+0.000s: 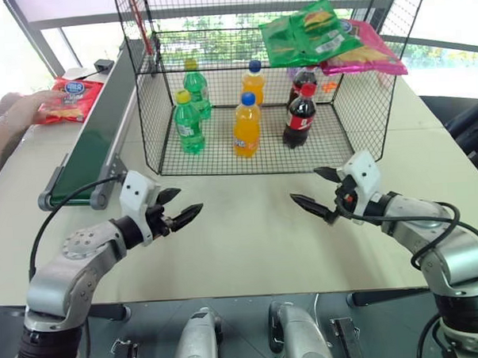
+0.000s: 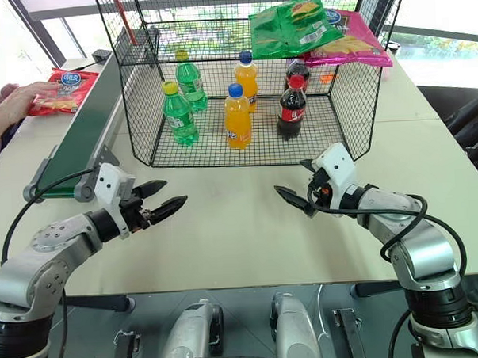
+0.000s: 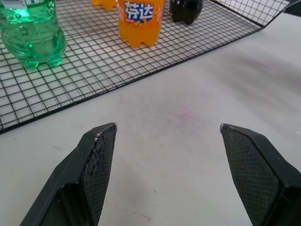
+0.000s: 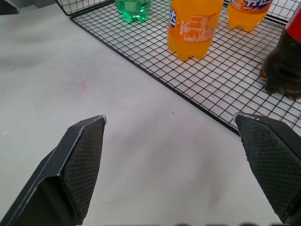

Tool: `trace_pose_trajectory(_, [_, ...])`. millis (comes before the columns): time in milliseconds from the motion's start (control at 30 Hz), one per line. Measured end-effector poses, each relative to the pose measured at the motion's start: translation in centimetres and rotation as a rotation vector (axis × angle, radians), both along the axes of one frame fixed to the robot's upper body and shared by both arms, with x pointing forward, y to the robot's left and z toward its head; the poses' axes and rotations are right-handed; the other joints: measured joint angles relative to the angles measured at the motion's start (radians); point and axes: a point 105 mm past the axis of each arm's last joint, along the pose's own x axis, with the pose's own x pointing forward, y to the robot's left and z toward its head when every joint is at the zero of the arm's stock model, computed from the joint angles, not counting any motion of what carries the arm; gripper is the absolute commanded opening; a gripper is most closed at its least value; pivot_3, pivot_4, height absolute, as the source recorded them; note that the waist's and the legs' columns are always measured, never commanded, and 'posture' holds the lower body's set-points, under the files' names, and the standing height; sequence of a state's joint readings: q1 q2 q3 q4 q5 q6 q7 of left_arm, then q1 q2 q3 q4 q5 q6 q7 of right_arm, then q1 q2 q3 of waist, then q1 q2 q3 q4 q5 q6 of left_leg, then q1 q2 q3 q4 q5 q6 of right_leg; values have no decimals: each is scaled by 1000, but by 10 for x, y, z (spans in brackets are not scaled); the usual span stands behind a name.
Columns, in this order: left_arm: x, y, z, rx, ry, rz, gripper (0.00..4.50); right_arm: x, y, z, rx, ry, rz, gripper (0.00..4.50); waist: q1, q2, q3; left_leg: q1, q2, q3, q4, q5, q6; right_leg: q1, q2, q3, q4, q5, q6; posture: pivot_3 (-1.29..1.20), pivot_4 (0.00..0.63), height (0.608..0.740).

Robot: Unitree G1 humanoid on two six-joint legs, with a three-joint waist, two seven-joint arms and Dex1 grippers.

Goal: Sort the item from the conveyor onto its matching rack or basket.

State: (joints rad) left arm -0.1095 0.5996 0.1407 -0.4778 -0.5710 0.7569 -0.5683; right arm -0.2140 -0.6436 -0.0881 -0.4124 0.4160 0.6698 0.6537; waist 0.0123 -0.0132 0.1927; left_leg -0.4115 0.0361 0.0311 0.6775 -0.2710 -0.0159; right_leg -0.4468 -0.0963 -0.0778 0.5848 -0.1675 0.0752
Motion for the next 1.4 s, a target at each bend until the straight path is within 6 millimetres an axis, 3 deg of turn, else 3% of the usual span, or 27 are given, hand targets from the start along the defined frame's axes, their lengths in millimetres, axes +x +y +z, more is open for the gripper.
trace_pose_trajectory(1400, [0, -5, 4, 7, -30, -34, 3695, -2, 8, -6, -10, 23, 39, 4500, 0, 0, 0, 0, 0, 0, -1, 0, 0, 0, 0, -1, -1, 0, 0, 0, 150, 740])
